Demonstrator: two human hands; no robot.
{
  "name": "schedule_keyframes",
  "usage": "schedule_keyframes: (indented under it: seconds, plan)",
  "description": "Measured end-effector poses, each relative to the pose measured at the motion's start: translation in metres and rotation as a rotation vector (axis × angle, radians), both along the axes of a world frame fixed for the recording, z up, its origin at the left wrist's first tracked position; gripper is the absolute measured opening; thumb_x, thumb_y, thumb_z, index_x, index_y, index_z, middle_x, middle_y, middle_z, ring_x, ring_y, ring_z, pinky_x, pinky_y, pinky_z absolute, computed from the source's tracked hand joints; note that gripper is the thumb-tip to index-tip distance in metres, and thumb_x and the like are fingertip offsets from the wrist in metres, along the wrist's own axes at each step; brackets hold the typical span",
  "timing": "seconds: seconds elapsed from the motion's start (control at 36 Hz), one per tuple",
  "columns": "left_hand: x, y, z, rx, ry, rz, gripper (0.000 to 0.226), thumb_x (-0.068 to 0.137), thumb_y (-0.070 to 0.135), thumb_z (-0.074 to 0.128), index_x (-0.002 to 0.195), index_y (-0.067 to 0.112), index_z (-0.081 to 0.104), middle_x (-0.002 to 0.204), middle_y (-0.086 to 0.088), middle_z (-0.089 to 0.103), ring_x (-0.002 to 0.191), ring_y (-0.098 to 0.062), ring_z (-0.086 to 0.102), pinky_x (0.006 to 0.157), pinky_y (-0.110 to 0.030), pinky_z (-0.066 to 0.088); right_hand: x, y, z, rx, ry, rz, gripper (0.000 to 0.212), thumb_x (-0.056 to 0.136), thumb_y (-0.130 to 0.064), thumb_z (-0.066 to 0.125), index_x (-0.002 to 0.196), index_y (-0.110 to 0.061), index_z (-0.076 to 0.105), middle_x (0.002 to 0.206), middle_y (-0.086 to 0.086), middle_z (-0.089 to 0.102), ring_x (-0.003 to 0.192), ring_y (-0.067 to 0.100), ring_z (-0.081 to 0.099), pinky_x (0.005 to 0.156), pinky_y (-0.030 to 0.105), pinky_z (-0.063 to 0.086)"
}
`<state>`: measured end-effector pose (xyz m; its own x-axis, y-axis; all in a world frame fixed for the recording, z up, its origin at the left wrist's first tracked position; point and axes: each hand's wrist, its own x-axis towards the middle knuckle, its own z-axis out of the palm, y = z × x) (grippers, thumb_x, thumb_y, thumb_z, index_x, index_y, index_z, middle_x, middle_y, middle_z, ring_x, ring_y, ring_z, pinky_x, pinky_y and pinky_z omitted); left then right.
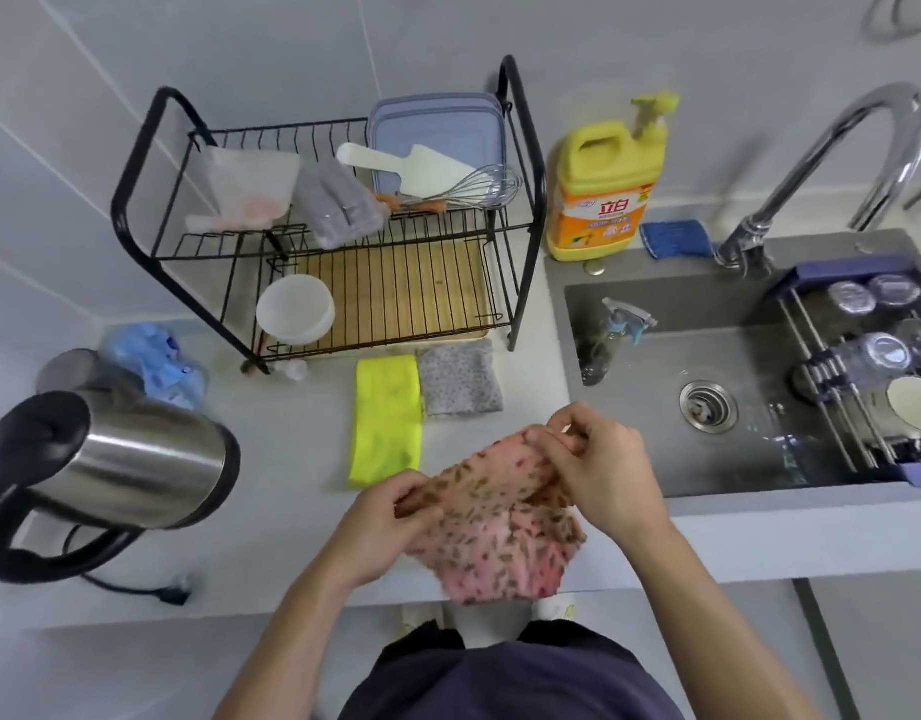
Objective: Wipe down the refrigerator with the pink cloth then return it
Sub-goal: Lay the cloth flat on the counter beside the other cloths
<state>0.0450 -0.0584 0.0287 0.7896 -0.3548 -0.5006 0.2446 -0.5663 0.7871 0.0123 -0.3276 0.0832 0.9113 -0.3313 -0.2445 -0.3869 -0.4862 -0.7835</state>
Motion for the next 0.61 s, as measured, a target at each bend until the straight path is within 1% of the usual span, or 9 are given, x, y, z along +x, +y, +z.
schedule_keyframes:
  seconds: [0.06,0.11,0.19,0.25,0.33,0.42,0.47,0.53,0.61]
  plan:
    - [0.003,0.006,-0.002,0.069,-0.044,-0.033,0.017,0.096,0.017,0.074,0.094,0.033,0.07,0.087,0.022,0.074,0.084,0.007,0.065,0.074,-0.017,0.047,-0.001,-0.003,-0.003,-0.088,-0.008,-0.034,0.023,0.093,-0.045,0.075,0.082,-0.029,0.064,0.055,-0.008,0.064,0.06,0.013,0.062,0.065,0.038,0.056]
    - [0.007,0.013,-0.001,0.107,-0.08,-0.003,0.015,0.097,0.019,0.074,0.092,0.034,0.072,0.087,0.021,0.075,0.084,0.01,0.066,0.074,-0.016,0.046,-0.003,-0.007,-0.006,-0.162,-0.027,-0.047,0.024,0.092,-0.048,0.073,0.081,-0.029,0.064,0.062,-0.009,0.067,0.067,0.018,0.066,0.067,0.041,0.058]
    - [0.014,0.02,0.002,0.096,-0.114,0.092,0.013,0.094,0.019,0.077,0.089,0.031,0.078,0.089,0.021,0.077,0.086,0.006,0.069,0.076,-0.016,0.049,-0.003,-0.014,-0.009,-0.241,-0.025,-0.015,0.024,0.092,-0.048,0.075,0.081,-0.028,0.066,0.075,-0.007,0.07,0.075,0.021,0.066,0.069,0.039,0.056]
    - [0.019,0.023,0.007,0.081,-0.135,0.143,0.017,0.093,0.016,0.078,0.087,0.032,0.078,0.088,0.022,0.077,0.086,0.006,0.07,0.075,-0.012,0.049,-0.003,-0.018,-0.01,-0.253,-0.02,0.0,0.024,0.092,-0.046,0.077,0.082,-0.025,0.069,0.075,-0.008,0.068,0.073,0.02,0.063,0.065,0.034,0.051]
    - [0.028,0.026,0.013,0.074,-0.178,0.176,0.024,0.094,0.013,0.076,0.092,0.036,0.078,0.094,0.025,0.076,0.093,0.006,0.07,0.082,-0.019,0.051,0.0,-0.021,-0.01,-0.256,-0.02,0.005,0.017,0.094,-0.035,0.078,0.084,-0.023,0.072,0.07,-0.014,0.063,0.072,0.018,0.062,0.061,0.023,0.039]
    - [0.034,0.024,0.023,0.072,-0.254,0.213,0.036,0.096,0.005,0.07,0.092,0.04,0.075,0.094,0.033,0.073,0.094,0.011,0.066,0.082,-0.015,0.049,0.004,-0.02,-0.009,-0.229,-0.019,0.038,0.004,0.097,-0.019,0.073,0.095,-0.021,0.076,0.083,-0.012,0.069,0.086,0.02,0.069,0.072,0.025,0.044]
    - [0.037,0.022,0.031,0.075,-0.318,0.254,0.039,0.096,0.004,0.069,0.091,0.041,0.075,0.091,0.037,0.071,0.093,0.012,0.065,0.079,-0.01,0.048,0.007,-0.018,-0.006,-0.223,-0.035,0.049,0.009,0.099,-0.015,0.07,0.105,-0.019,0.076,0.095,-0.005,0.075,0.093,0.02,0.071,0.079,0.026,0.049]
    - [0.04,0.019,0.039,0.068,-0.383,0.306,0.039,0.095,0.005,0.069,0.09,0.043,0.074,0.09,0.034,0.073,0.093,0.01,0.066,0.079,-0.011,0.048,0.009,-0.017,-0.001,-0.224,-0.068,0.04,0.013,0.1,-0.015,0.069,0.111,-0.017,0.075,0.1,-0.003,0.076,0.095,0.02,0.071,0.084,0.028,0.053]
    - [0.042,0.018,0.05,0.037,-0.451,0.379,0.036,0.095,0.008,0.071,0.091,0.043,0.074,0.094,0.023,0.076,0.093,0.004,0.068,0.084,-0.021,0.054,0.013,-0.016,0.01,-0.253,-0.158,-0.012,0.008,0.1,-0.02,0.07,0.103,-0.016,0.076,0.089,-0.009,0.069,0.085,0.018,0.068,0.078,0.03,0.053]
